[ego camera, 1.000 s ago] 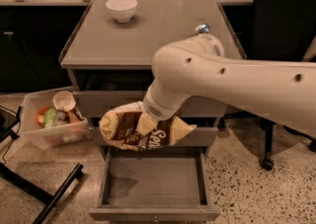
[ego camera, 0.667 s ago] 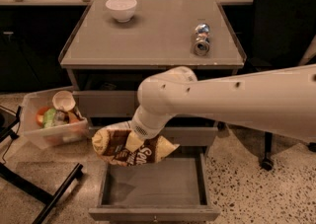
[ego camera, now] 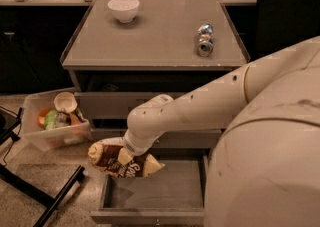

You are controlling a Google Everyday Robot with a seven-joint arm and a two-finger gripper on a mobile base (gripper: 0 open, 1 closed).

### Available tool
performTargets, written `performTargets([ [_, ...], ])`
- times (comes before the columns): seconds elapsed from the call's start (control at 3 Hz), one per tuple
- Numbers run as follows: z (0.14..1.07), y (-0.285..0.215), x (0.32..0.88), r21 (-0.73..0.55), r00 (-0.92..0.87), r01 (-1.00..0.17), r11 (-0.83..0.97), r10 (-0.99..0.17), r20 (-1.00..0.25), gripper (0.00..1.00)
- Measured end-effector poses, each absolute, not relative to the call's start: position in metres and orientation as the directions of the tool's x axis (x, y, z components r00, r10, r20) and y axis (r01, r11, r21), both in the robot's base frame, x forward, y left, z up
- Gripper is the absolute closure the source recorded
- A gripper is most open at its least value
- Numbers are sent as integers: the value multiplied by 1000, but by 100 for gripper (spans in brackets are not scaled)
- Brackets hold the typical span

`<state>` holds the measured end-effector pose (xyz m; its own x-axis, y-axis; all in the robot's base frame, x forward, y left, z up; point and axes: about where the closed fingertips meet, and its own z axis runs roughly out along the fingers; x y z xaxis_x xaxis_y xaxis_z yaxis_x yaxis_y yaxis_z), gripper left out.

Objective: Place brown chip bag into bottom drawer

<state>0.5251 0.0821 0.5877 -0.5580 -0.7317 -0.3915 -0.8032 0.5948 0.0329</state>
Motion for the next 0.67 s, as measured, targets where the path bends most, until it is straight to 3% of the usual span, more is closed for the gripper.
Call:
performTargets([
  [0.67,560,67,533,62,-626,-752,656,-682,-379,100],
])
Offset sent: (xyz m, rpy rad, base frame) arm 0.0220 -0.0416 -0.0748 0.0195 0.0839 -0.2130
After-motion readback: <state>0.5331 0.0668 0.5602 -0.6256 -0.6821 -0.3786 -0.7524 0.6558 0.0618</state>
